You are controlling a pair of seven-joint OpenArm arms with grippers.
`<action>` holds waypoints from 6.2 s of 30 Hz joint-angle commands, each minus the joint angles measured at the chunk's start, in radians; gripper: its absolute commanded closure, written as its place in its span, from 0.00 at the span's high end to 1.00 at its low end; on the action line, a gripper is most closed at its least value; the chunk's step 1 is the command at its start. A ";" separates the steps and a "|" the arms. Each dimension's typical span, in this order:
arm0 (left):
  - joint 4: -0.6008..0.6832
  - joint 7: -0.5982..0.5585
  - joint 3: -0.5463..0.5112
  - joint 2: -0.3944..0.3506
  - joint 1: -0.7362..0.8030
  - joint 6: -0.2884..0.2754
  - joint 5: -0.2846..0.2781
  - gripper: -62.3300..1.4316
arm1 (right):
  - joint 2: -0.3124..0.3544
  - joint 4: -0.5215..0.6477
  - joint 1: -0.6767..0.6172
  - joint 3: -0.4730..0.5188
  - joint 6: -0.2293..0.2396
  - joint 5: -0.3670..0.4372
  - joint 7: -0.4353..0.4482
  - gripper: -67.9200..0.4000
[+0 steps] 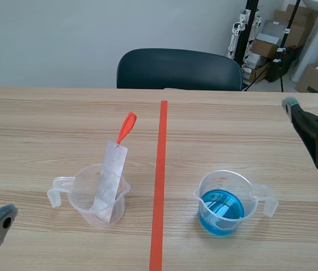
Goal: Do the redox reaction experiment. return to the home posture
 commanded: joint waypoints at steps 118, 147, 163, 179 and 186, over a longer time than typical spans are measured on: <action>0.070 0.154 0.028 -0.258 -0.040 0.036 -0.034 0.93 | -0.075 0.211 -0.155 -0.071 -0.005 -0.065 -0.180 1.00; 0.070 0.153 0.028 -0.258 -0.039 0.036 -0.034 0.93 | -0.075 0.211 -0.155 -0.071 -0.005 -0.065 -0.179 1.00; 0.070 0.106 0.028 -0.258 -0.039 0.024 -0.037 0.93 | -0.075 0.211 -0.155 -0.071 -0.005 -0.065 -0.179 1.00; 0.070 0.101 0.028 -0.258 -0.039 0.040 -0.037 0.93 | -0.075 0.211 -0.155 -0.071 -0.005 -0.065 -0.179 1.00; 0.070 0.101 0.028 -0.258 -0.039 0.043 -0.038 0.93 | -0.075 0.211 -0.155 -0.071 -0.005 -0.065 -0.179 1.00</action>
